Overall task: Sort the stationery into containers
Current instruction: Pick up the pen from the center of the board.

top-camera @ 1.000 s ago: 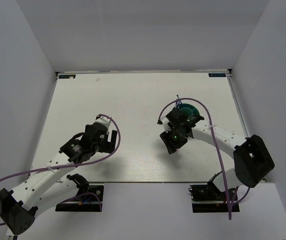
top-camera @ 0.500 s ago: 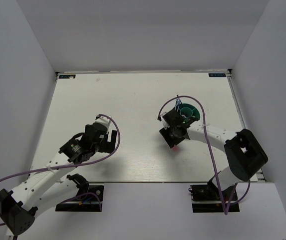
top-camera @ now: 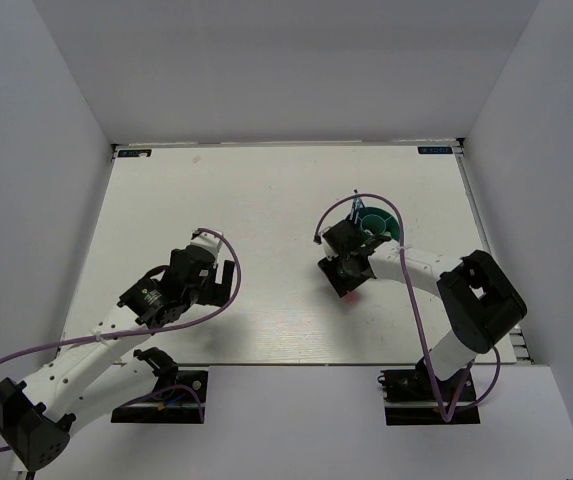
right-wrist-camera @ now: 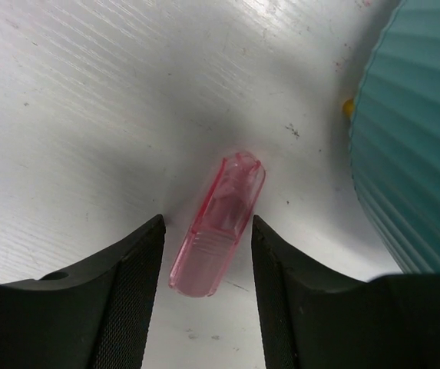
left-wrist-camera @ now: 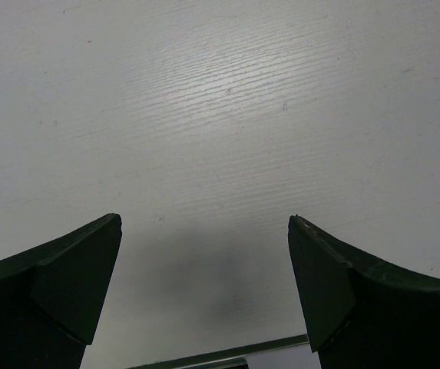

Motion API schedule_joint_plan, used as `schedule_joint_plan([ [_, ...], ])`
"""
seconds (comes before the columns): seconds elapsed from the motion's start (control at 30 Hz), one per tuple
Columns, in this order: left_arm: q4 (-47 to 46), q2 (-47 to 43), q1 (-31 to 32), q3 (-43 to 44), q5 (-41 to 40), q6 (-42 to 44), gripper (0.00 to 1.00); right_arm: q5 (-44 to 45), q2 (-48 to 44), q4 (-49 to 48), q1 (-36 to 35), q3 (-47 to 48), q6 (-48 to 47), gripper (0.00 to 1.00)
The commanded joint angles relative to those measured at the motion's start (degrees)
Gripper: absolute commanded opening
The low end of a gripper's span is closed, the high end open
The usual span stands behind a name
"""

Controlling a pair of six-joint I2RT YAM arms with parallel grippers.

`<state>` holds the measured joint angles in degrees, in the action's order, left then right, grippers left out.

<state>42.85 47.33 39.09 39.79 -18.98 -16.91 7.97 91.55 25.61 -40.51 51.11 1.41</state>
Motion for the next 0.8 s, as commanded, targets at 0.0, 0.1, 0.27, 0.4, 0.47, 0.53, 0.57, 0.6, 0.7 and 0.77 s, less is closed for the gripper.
schedule_joint_plan([
  [0.0,-0.75,-1.10,-0.33,-0.33,0.35,0.56,0.99,-2.25,0.47,-1.09,0.17,-1.28,1.05,0.49],
  [0.1,-0.49,-1.19,-0.33,-0.24,0.35,0.56,0.99,-5.24,1.00,-0.47,-0.09,-1.80,0.88,0.45],
  [0.27,-0.58,-1.54,-0.33,-0.42,0.26,0.47,0.99,-6.82,1.00,-0.38,-0.01,-2.86,0.52,0.35],
  [0.4,-0.58,-1.36,-0.33,-0.24,0.26,0.47,0.99,-6.91,1.70,-0.47,0.00,-3.12,0.26,0.28],
  [0.47,-0.58,-1.28,-0.33,-0.33,0.26,0.47,0.99,-7.09,2.23,-0.38,0.08,-3.30,-0.27,0.22],
  [0.53,-0.58,-1.45,-0.25,-0.24,0.26,0.47,0.99,-9.35,2.06,0.06,0.00,-2.78,-1.05,0.14],
  [0.57,-0.58,-1.45,-0.33,-0.33,0.18,0.47,0.99,-10.33,1.53,0.41,0.08,-2.51,-0.97,0.12],
  [0.6,-0.49,-1.45,-0.33,-0.33,0.17,0.56,0.99,-11.47,0.83,1.19,0.08,-2.07,-1.14,0.12],
  [0.7,-0.49,-1.45,-0.33,-0.41,0.17,0.56,0.99,-15.52,-4.52,2.08,0.08,-0.05,-4.48,0.09],
  [0.77,-0.58,-1.36,-0.33,-0.33,0.26,0.47,0.99,-17.19,-10.04,3.04,-0.01,2.40,-6.06,0.06],
])
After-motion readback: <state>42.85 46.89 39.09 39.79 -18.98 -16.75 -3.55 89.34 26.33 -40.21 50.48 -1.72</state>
